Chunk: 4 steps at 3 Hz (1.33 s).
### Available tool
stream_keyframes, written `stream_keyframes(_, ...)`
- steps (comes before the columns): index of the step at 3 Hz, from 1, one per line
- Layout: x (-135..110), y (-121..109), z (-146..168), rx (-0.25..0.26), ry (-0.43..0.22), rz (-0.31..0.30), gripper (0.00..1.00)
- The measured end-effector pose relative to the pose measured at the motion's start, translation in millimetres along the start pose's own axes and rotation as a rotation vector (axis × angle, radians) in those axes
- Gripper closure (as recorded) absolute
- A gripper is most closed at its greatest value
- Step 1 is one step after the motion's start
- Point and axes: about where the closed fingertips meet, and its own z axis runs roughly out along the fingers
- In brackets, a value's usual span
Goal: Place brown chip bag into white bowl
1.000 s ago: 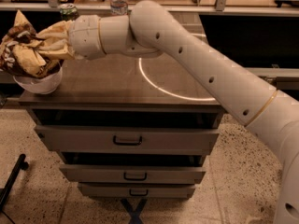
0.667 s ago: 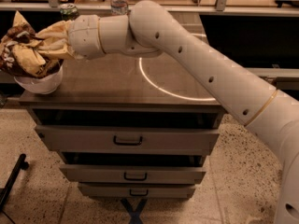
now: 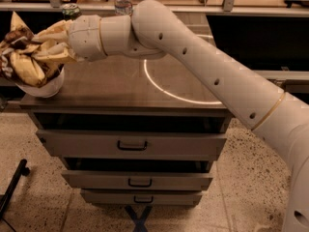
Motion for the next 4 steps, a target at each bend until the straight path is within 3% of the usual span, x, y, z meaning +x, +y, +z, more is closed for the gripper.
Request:
stream_keyframes(1,-1,1,2,-0.003,-0.002,-0.001,0.05)
stream_keyframes(2,-6,-1,6,-0.044,0.018,-0.002,0.0)
stream_keyframes(3,-5,-20,-3,-0.1,0.111,-0.004,0.0)
stream_keyframes(4,6,-43,-35,-0.111,0.247,-0.001,0.0)
